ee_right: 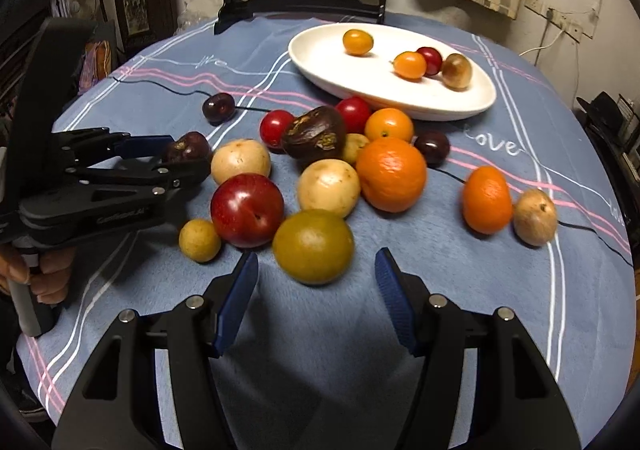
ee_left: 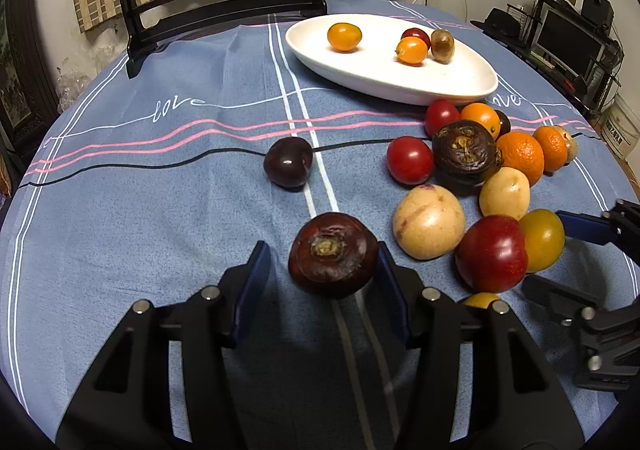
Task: Organize fruits
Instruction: 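Grasp the dark purple fruit with the left tool while the right grasps the olive-green citrus, then carry the purple fruit and green citrus toward the white plate with both tools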
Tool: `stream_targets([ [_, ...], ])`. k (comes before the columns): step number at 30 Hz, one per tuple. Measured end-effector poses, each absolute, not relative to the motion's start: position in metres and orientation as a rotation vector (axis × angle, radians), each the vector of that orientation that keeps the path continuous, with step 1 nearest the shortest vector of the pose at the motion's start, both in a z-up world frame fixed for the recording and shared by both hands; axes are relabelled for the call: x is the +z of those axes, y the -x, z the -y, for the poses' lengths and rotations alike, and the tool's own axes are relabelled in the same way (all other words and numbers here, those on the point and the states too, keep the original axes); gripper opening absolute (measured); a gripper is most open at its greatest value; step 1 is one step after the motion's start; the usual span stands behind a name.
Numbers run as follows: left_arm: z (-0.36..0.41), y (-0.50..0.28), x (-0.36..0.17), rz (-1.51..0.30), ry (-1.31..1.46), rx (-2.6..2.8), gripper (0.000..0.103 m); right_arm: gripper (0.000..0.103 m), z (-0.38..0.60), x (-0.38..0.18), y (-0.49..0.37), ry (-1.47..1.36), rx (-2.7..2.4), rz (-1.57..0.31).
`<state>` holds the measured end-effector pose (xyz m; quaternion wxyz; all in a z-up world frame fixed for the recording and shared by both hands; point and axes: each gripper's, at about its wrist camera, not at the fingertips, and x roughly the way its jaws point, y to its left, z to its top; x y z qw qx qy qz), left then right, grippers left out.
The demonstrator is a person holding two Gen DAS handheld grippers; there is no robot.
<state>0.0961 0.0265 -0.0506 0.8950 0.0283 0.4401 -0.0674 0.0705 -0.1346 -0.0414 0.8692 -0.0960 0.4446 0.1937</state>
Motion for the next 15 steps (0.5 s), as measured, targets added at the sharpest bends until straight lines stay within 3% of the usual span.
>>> stream_targets([
  [4,-0.026,-0.096,-0.051,-0.911,-0.062,-0.139,0.054,0.06,0.126,-0.047,-0.078,0.225,0.42,-0.94],
  [7,-0.027,-0.097,-0.051,-0.91,-0.06,-0.14,0.054,0.043,0.126,-0.045,-0.079,0.228,0.419,-0.913],
  [15,-0.028,-0.097,-0.05,-0.909,-0.05,-0.14,0.052,0.043,0.145,-0.038,-0.07,0.162,0.42,-0.899],
])
